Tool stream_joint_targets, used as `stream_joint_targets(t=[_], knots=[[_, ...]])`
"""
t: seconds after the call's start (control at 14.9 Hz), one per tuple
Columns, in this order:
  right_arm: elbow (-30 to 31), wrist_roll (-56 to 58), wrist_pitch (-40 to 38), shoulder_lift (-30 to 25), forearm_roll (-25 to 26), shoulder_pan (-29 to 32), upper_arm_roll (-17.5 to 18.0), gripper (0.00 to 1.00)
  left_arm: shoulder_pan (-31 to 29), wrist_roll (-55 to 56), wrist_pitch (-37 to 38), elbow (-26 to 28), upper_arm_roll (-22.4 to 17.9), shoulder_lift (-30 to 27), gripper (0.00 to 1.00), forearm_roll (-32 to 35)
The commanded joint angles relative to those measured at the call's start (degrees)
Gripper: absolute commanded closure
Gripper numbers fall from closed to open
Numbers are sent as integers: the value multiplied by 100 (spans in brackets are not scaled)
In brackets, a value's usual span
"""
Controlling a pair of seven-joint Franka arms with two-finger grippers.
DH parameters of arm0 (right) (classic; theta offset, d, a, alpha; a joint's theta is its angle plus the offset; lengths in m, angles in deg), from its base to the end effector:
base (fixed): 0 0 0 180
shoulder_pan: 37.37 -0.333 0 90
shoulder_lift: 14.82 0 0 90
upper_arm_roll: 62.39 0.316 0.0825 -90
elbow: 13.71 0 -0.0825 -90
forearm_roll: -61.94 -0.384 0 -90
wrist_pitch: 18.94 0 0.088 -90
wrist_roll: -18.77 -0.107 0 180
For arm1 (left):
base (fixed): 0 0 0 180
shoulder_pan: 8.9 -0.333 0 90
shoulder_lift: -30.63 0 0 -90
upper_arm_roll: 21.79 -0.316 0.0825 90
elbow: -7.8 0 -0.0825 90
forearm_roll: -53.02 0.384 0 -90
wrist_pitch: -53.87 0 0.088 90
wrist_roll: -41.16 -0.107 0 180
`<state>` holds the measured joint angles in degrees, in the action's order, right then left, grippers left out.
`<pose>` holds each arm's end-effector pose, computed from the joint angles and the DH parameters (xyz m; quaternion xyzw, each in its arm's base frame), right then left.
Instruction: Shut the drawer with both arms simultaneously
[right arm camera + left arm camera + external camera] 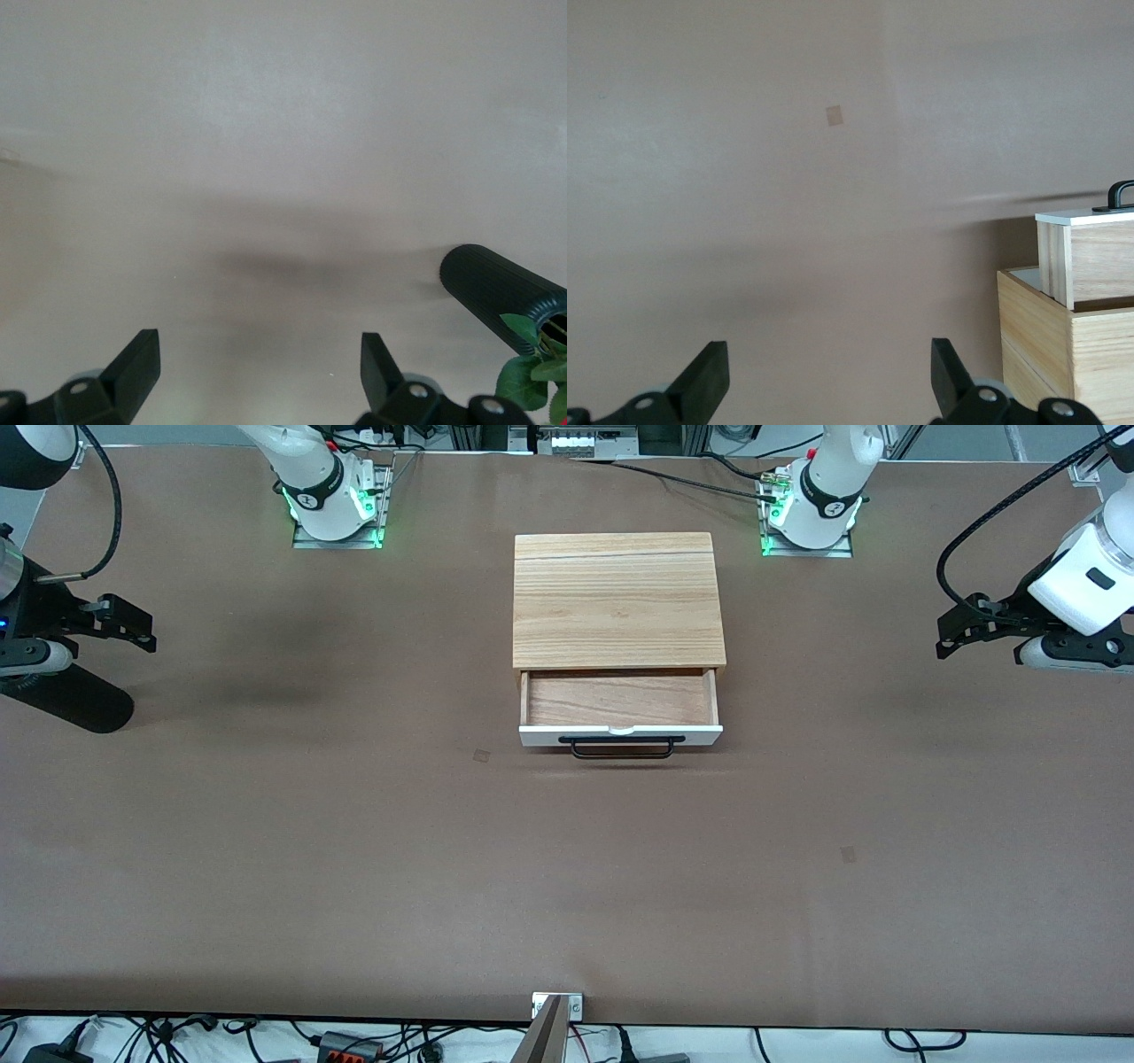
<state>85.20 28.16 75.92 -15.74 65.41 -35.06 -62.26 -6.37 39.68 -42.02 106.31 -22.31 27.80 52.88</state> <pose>0.5506 -0.0270 0.5671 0.9970 0.0662 -0.0302 0.0272 0.5451 -0.0193 0.5901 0.9995 -0.0303 0.0018 0.0014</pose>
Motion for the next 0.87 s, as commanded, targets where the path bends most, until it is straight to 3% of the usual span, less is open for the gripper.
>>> stream_joint_targets(t=[0.0,0.54,0.81], knots=[[-82,89,-56,-4,-161,59,14,0,28,-19,140,-113,-1,-24,0,76],[-117,89,-29,92,-294,50,22,0,28,-53,219,-104,-18,-15,0,41],[-135,81,-56,136,-303,41,40,0,142,-98,650,-60,8,195,0,-30]])
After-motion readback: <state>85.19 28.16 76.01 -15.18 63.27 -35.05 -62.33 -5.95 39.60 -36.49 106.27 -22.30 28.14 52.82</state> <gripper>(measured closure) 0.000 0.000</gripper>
